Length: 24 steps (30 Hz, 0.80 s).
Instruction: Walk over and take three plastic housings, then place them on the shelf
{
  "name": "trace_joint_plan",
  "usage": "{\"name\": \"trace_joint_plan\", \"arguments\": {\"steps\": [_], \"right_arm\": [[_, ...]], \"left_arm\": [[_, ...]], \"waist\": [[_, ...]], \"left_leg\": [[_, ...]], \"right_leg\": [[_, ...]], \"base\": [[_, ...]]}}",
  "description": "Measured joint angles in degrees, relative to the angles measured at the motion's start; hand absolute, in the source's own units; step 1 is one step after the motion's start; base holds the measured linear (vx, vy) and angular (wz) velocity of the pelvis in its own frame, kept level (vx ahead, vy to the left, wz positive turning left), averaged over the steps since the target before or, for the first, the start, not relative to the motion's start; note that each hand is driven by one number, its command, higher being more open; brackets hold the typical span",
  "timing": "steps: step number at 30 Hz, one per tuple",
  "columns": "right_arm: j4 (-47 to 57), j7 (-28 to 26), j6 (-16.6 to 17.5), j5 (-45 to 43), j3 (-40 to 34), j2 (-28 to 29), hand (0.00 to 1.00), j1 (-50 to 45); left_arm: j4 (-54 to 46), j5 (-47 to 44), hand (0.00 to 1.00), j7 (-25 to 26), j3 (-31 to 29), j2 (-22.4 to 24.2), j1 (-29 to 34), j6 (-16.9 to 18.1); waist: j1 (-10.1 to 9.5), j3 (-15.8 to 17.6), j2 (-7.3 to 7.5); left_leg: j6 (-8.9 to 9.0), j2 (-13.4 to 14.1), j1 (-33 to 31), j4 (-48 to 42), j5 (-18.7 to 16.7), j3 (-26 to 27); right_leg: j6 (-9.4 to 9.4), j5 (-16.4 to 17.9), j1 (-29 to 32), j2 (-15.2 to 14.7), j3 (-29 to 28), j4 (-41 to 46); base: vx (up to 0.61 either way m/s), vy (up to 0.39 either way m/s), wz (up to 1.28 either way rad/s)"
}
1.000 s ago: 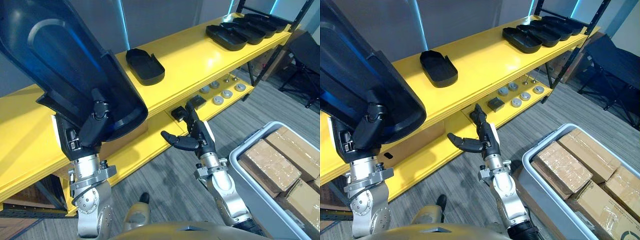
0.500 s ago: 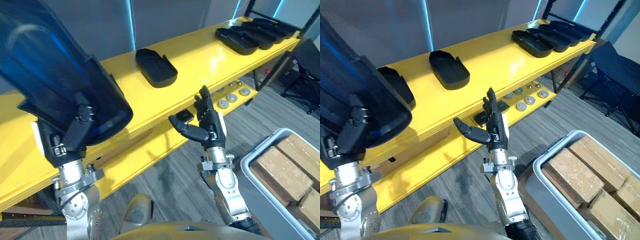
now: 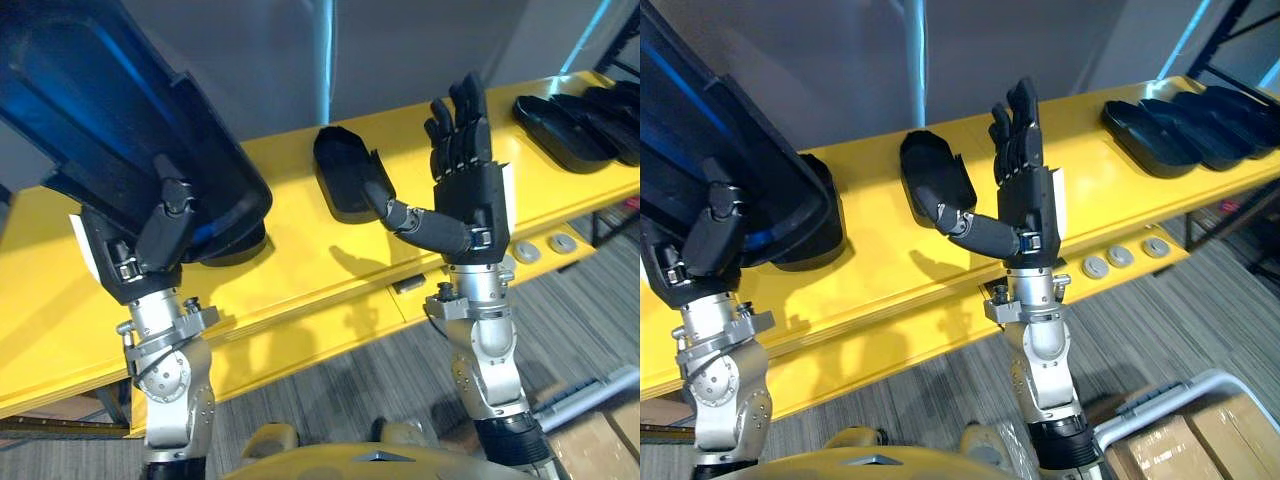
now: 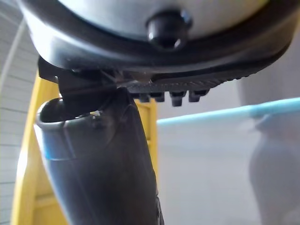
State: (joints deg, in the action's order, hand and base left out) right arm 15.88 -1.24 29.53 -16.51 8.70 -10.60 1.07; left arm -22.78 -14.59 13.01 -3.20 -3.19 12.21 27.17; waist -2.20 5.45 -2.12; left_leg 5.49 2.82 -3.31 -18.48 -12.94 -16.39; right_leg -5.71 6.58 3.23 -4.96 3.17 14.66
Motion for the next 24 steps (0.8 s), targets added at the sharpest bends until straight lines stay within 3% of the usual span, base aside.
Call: {"name": "trace_joint_plan", "arguments": {"steps": [1,5,11,14,20,24], "right_arm": [[1.1,0.0,0.0,-0.7,-0.4,-0.2,1.00,0.0],[1.5,-0.1,-0.6,-0.8,-2.1,-0.2,1.00,-0.7],[-0.1,-3.7,-1.7,-3.1,-3.2,3.4,1.00,-2.7],[-1.2,-3.4,-3.0,-3.2,-3.2,4.5,1.00,-3.1],[-5.3,-3.4,-7.3,-6.4,-1.2,5.9,1.00,-4.9],[-9.9,-4.5,-8.9,-14.0,0.9,6.3,1.00,-5.0]], "left_arm": [[-0.1,0.0,0.00,-1.0,0.0,0.0,0.0,0.0],[-0.3,1.1,0.00,-2.6,0.1,1.0,-0.2,0.1],[-0.7,4.5,0.00,-2.6,0.0,1.1,1.1,0.0],[-1.8,4.4,0.00,-4.3,0.1,1.1,3.1,-0.8],[-2.5,2.6,0.00,-4.4,-1.4,1.2,6.7,-1.3],[-2.4,5.3,0.00,-2.3,-1.6,1.9,9.6,-1.7]], "waist": [[-0.50,-0.3,-0.38],[-0.57,-0.7,-0.73],[-1.68,-1.2,0.20],[-0.82,-1.4,0.54],[-1.12,-2.0,1.11],[-1.88,-1.9,1.12]], "left_leg": [[0.52,1.1,0.2,0.9,0.7,1.8],[-0.33,2.7,-0.7,3.6,4.3,8.9],[-0.69,0.8,-0.5,11.0,9.8,7.1],[-1.34,0.1,-0.2,13.1,11.2,6.5],[-1.33,-0.5,0.3,14.1,12.6,7.1],[-1.20,-0.8,-2.1,7.0,10.1,6.9]], "right_leg": [[0.98,0.6,-0.7,0.4,1.6,0.0],[2.21,0.3,-3.4,-0.1,7.7,-2.8],[1.96,-2.6,-5.3,-1.3,12.0,-8.1],[1.58,-2.9,-6.0,-2.0,13.6,-8.7],[1.31,-3.0,-6.3,-3.1,13.8,-8.6],[1.41,-1.0,-5.4,-3.9,13.5,-4.9]], "base": [[0.08,-0.210,0.60],[0.01,-0.121,0.74],[-0.06,0.017,0.40],[-0.03,0.033,0.32],[0.00,0.026,0.09],[-0.02,0.023,0.01]]}}
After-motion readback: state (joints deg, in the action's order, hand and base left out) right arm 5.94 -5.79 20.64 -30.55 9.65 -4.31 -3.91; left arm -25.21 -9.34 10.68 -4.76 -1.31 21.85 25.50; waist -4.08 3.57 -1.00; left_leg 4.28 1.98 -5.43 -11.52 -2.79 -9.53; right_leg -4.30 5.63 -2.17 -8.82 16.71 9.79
